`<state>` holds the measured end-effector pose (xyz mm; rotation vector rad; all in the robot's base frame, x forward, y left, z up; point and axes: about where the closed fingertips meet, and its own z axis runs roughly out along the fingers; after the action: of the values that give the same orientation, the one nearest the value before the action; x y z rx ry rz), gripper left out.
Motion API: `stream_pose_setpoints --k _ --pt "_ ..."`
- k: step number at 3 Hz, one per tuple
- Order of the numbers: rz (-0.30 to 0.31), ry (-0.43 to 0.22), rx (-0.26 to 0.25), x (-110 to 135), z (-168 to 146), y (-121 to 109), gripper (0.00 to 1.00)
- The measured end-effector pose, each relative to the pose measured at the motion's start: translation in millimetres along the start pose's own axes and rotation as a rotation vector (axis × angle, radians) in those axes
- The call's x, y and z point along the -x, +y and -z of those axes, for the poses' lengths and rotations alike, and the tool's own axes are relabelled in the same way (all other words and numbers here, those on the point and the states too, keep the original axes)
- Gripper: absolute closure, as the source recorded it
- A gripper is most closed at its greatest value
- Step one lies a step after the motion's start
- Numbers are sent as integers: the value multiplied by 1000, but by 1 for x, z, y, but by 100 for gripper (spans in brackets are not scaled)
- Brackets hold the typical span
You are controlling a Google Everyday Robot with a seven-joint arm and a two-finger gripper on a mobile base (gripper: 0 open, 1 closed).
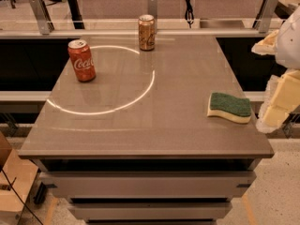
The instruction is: Move sponge near orange can
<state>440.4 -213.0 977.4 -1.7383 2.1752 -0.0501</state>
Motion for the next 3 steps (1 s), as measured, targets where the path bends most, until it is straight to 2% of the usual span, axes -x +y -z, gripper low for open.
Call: stream_pose_setpoints --k 2,3 --pt "77 -253 85 22 -44 -19 0" --pt "77 -254 85 22 -44 -19 0"
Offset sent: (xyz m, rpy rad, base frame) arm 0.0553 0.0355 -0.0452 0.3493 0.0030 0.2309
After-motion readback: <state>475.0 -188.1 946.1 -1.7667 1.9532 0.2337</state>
